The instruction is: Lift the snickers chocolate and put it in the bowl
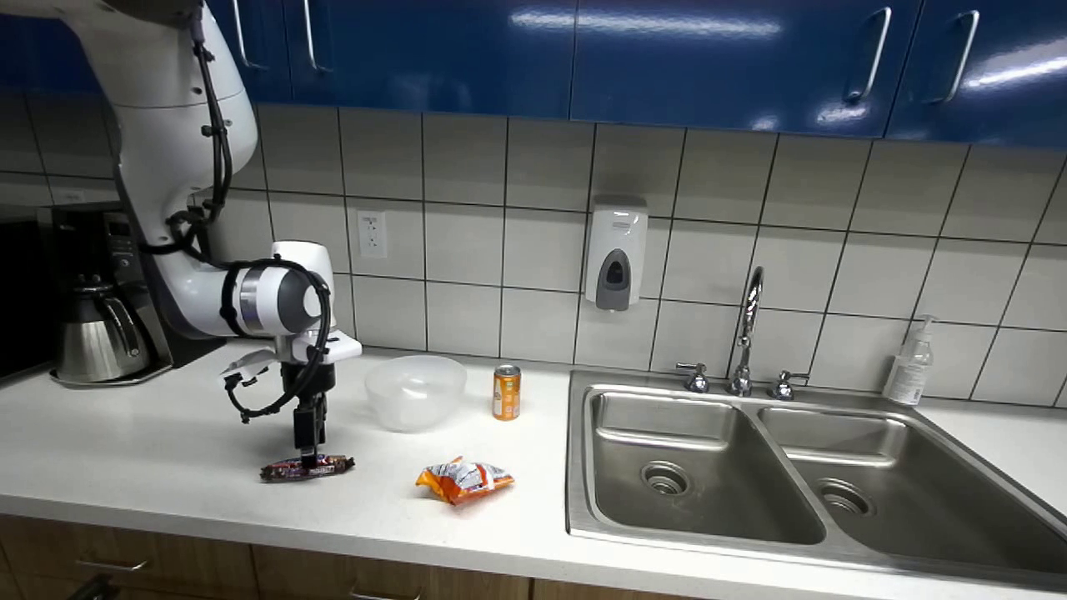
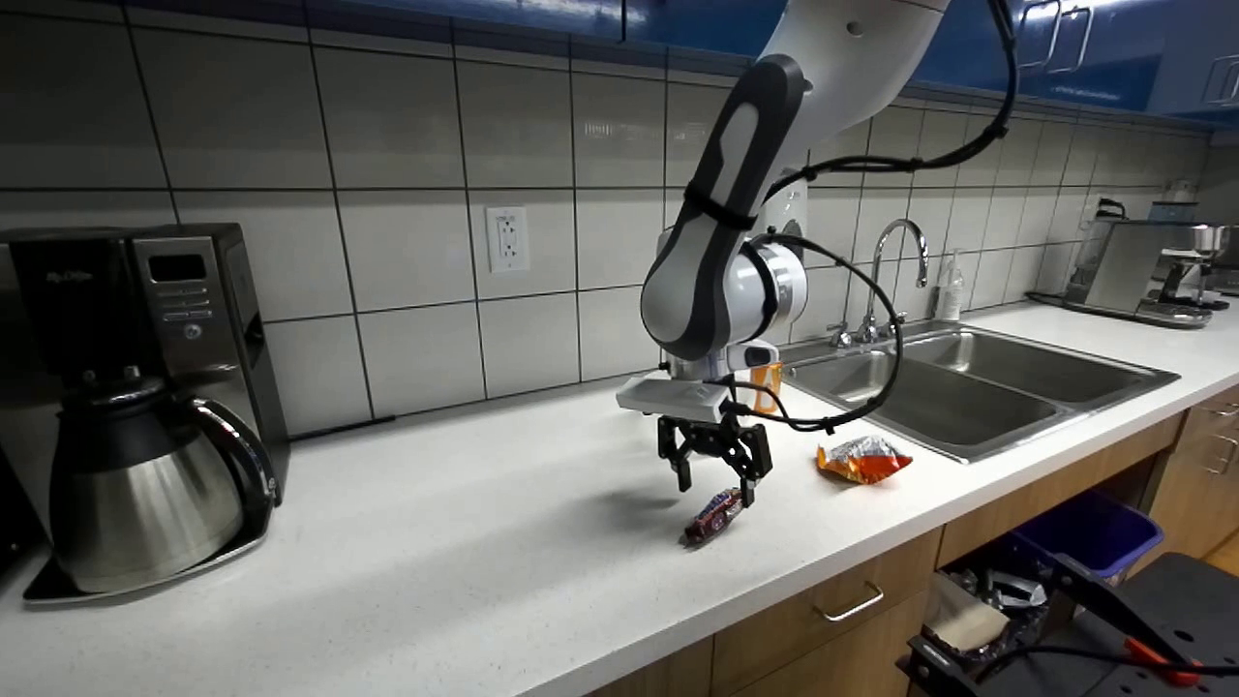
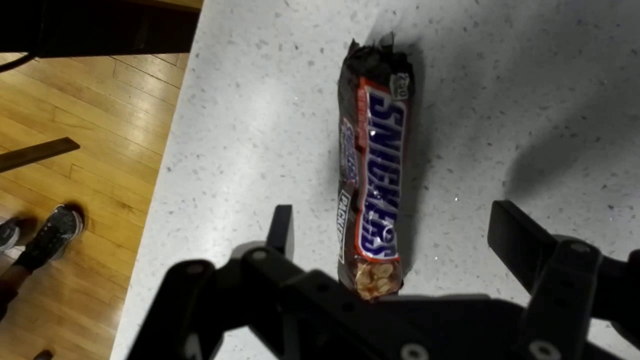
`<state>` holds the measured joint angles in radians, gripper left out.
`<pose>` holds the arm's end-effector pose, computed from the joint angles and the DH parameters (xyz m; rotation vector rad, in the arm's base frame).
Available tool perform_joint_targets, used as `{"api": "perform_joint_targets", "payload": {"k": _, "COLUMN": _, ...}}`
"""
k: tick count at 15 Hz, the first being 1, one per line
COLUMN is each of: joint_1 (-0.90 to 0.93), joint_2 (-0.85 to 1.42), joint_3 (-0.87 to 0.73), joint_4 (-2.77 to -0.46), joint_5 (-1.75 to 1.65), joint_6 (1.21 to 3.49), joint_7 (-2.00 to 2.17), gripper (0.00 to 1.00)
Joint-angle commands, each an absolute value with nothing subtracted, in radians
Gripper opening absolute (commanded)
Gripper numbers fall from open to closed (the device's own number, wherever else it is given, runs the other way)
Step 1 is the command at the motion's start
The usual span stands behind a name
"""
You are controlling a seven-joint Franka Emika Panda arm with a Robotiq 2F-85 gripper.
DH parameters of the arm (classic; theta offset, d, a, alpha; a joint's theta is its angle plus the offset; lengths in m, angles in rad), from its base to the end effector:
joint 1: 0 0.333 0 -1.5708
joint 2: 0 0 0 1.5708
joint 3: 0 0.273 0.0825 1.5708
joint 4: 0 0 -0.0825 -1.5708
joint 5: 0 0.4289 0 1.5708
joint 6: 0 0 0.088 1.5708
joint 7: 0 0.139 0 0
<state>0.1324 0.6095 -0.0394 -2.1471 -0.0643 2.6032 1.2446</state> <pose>0.5254 0.0453 -0.0075 2.5691 -1.5549 -0.1329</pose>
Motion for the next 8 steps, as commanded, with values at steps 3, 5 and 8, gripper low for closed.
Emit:
{"api": "perform_joint_targets", "payload": {"k": 3, "joint_1": 0.142, "joint_2": 0.665, "joint_3": -0.056, "joint_4": -2.084, "joint_5": -0.008, "joint_6": 2.600, "joint_7": 1.197, "gripper": 1.00}}
{"api": "perform_joint_targets", "payload": {"k": 5, "joint_1": 0.143, "joint_2": 0.671, "joint_3": -0.060, "joint_4": -2.077, "joint_5": 0.001, "joint_6": 2.600, "joint_7": 1.194, "gripper": 1.00}}
{"api": "perform_joint_targets", "payload": {"k": 8, "joint_1": 0.145, "joint_2": 0.671, "joint_3": -0.067, "joint_4": -2.072, "joint_5": 0.007, "joint_6": 2.601, "joint_7": 1.197, "gripper": 0.65}}
